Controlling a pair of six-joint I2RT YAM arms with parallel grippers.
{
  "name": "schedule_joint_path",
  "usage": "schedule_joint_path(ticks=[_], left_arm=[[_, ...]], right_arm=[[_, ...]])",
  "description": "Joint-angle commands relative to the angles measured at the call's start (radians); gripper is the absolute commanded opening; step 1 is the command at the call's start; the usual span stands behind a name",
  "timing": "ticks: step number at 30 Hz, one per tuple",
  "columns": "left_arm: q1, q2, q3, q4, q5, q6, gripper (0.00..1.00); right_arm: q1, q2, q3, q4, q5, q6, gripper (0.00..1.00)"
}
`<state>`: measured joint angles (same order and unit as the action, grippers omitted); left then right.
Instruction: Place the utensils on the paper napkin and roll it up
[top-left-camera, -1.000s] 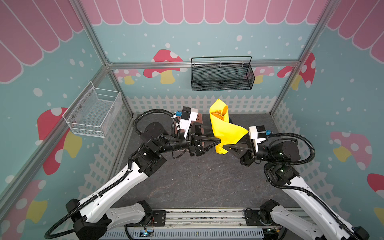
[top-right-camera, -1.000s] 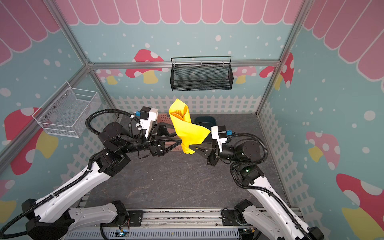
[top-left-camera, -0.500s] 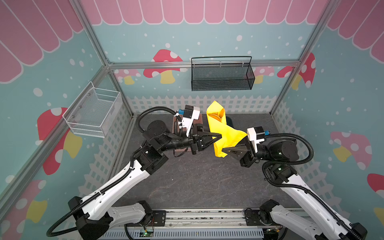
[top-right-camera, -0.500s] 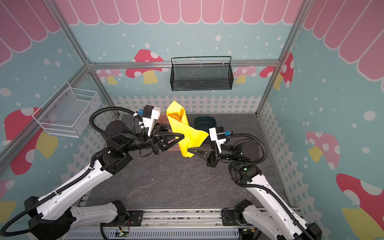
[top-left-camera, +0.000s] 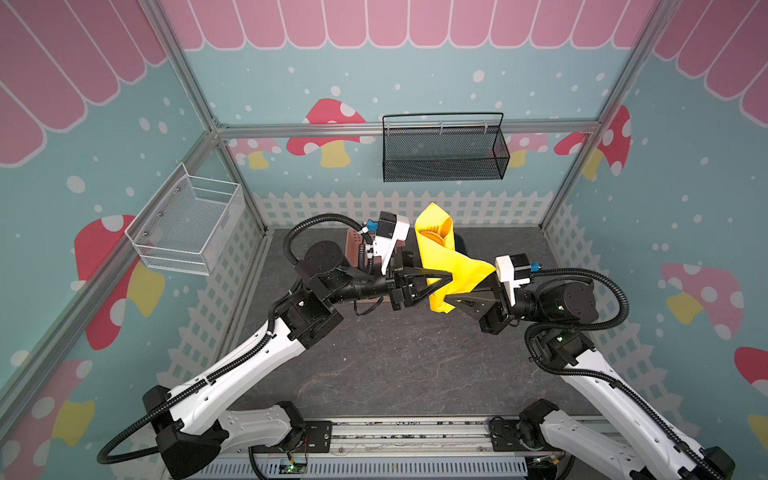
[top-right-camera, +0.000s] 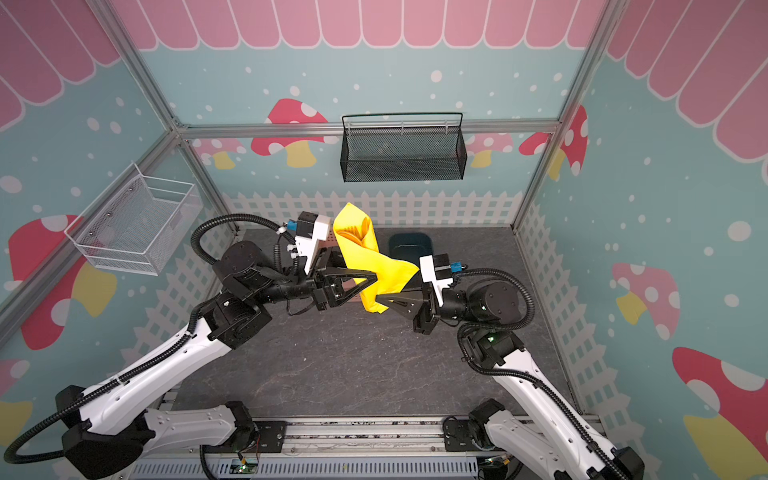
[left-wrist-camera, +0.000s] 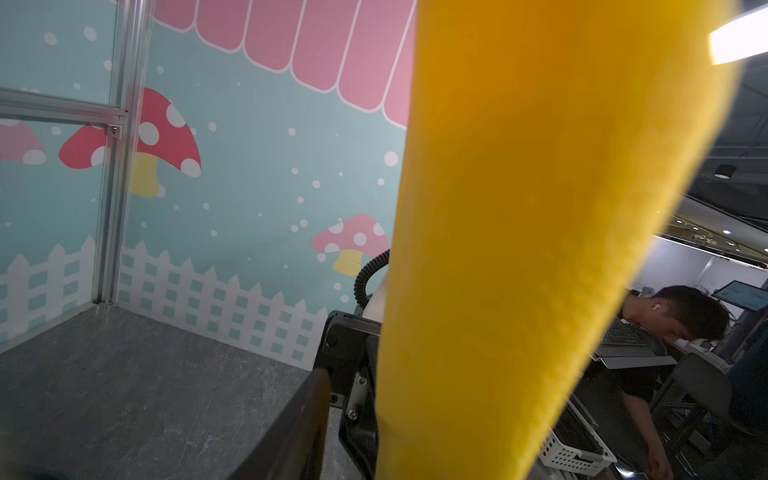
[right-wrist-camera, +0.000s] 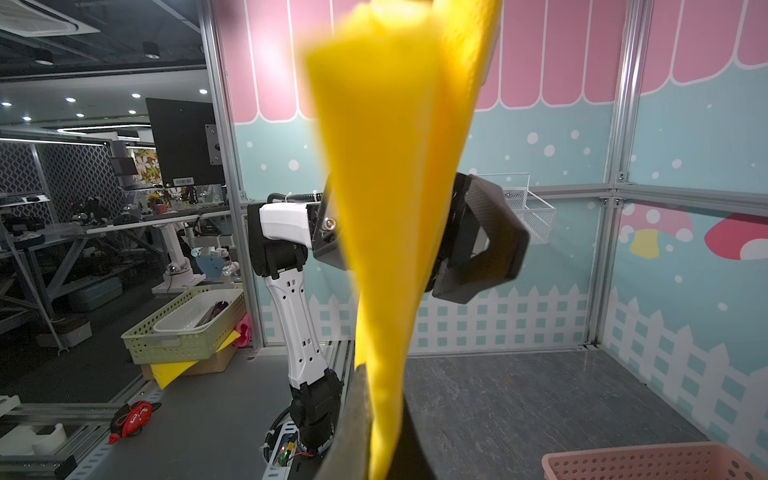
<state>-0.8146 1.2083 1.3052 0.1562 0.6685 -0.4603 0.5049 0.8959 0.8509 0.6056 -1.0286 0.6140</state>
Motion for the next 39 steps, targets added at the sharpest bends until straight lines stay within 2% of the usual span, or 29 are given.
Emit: schedule_joint_path(ticks=[1, 9, 26, 39], left_arm=[[-0.005, -0.008, 0.016, 0.055, -0.017, 0.004, 0.49], [-0.004, -0.017, 0.017, 0.07, -0.077, 0.011, 0.44], [-0.014, 0.037, 0.068, 0.041, -0.054, 0.003, 0.31], [-0.016, 0.051, 0.081, 0.009, -0.058, 0.018, 0.14]], right_arm=[[0.006, -0.014, -0.01, 0.011, -0.002, -0.013, 0.0], [0.006, -0.006, -0.012, 0.021, -0.014, -0.008, 0.0], [0.008, -0.001, -0.011, 0.022, -0.025, -0.005, 0.0], [0.01, -0.009, -0.016, -0.001, -0.002, -0.013, 0.0]])
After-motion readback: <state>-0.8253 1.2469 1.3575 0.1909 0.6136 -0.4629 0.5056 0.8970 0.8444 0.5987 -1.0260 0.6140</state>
